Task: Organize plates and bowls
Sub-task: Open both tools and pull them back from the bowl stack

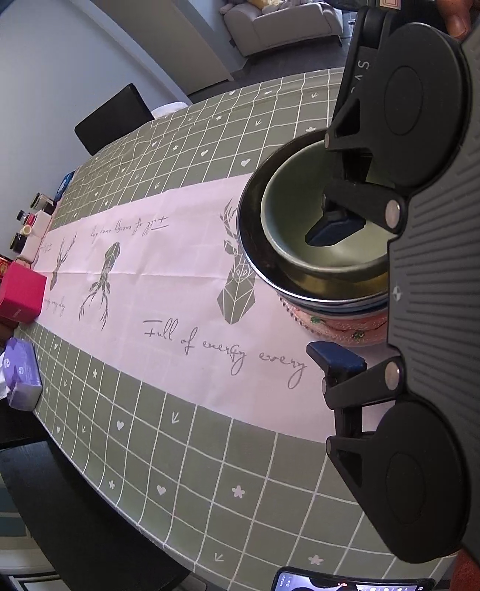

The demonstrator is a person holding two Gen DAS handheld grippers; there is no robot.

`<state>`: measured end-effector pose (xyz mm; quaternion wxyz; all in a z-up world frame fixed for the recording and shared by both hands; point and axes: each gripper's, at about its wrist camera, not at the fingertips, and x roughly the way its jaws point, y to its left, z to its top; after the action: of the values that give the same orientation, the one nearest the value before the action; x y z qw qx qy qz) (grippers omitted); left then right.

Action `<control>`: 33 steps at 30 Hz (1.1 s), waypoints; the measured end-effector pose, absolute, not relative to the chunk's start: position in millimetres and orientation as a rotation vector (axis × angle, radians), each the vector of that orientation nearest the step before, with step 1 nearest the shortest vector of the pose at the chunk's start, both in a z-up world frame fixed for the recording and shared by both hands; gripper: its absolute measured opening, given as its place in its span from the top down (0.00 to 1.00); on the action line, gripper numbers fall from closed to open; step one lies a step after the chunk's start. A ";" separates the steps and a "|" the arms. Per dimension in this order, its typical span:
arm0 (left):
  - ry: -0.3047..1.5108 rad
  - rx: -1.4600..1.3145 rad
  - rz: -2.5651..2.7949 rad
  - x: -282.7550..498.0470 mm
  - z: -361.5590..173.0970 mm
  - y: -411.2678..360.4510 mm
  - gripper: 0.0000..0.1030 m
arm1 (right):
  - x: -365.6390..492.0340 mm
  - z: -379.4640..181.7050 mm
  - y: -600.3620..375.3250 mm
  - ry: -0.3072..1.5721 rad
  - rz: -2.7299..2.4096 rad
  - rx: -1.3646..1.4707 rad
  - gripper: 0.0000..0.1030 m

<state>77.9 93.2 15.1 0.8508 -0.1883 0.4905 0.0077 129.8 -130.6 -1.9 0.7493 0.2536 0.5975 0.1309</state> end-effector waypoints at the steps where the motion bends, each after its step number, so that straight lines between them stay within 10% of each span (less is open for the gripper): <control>1: 1.031 -0.391 0.012 77.8 16.2 93.0 0.32 | 129.5 -1.1 -130.8 1.304 0.288 0.554 0.32; 33: 0.323 0.218 -0.030 -54.6 127.3 6.8 0.28 | -2.6 144.6 -165.5 0.635 0.492 0.053 0.12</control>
<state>-54.6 6.8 127.3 0.9810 0.1085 0.1604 -0.0151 -2.6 -165.5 144.6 0.9200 0.0257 0.3090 0.2396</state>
